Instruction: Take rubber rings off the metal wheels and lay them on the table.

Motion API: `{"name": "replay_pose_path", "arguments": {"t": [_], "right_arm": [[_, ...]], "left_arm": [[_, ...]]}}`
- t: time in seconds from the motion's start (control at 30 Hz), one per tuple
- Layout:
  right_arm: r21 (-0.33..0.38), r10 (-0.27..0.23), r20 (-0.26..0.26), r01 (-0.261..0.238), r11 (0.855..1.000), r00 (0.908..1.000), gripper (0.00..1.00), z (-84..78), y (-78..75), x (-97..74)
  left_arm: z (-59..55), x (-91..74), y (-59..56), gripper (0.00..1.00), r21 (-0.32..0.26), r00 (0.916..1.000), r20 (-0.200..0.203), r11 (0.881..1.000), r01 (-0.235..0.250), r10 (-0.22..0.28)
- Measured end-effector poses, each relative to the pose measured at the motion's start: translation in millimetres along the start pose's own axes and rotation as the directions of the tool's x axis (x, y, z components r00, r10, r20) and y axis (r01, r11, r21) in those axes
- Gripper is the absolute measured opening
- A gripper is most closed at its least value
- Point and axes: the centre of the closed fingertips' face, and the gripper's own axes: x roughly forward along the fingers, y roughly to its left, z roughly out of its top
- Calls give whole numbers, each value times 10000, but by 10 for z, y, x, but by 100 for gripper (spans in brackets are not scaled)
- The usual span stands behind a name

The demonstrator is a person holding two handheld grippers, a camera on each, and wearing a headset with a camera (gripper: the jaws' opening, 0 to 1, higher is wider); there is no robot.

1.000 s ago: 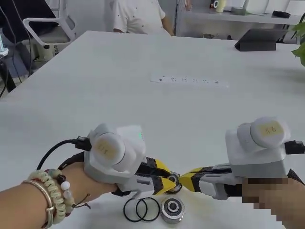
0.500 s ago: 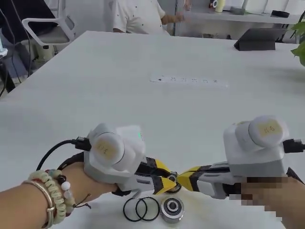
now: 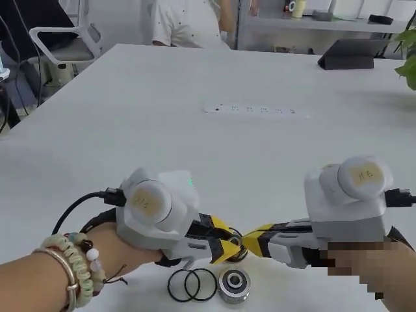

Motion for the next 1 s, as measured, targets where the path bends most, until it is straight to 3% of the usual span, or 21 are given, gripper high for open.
{"name": "replay_pose_path", "arguments": {"t": [0.23, 0.4, 0.47, 0.5, 0.57, 0.63, 0.73, 0.9, 0.97, 1.0], "right_arm": [[338, 11, -16, -11, 9994, 10000, 0, 4, -1, -2], [354, -10, 44, 9, 9994, 10000, 0, 13, -7, -19], [352, -37, 99, 34, 9994, 9999, 0, 26, -10, -25], [345, -41, 105, 37, 9994, 9999, 0, 30, -11, -25], [355, -37, 159, 32, 9994, 9999, 0, 45, -9, -33], [367, -17, 207, 10, 9993, 9998, 0, 57, -3, -39], [361, -12, 259, 2, 9993, 9997, 0, 73, -2, -46], [372, -27, 420, 12, 9993, 9991, 0, 119, -3, -74], [380, -29, 438, 12, 9993, 9990, 0, 123, -4, -77], [432, -46, 564, 22, 9991, 9984, 0, 155, -8, -94]], "left_arm": [[5, -6, -5, 8, -97, 9999, -120, 9999, -39, 38], [131, -73, -46, 11, 86, 9996, -39, 9995, 291, -290], [199, -116, -79, 16, 541, 9989, 71, 9974, 467, -472], [222, -150, -87, 20, 729, 9988, 20, 9961, 496, -498], [272, -217, -98, 29, 555, 9981, -79, 9965, 618, -614], [332, -286, -102, 34, 663, 9975, 51, 9954, 694, -699], [402, -408, -48, 37, 816, 9983, 82, 9950, 574, -583], [494, -653, 38, 51, 877, 9994, 191, 9958, 277, -294], [503, -673, 41, 54, 914, 9994, 220, 9955, 248, -269], [544, -808, 39, 54, 1045, 9994, 296, 9944, 147, -179]]}}
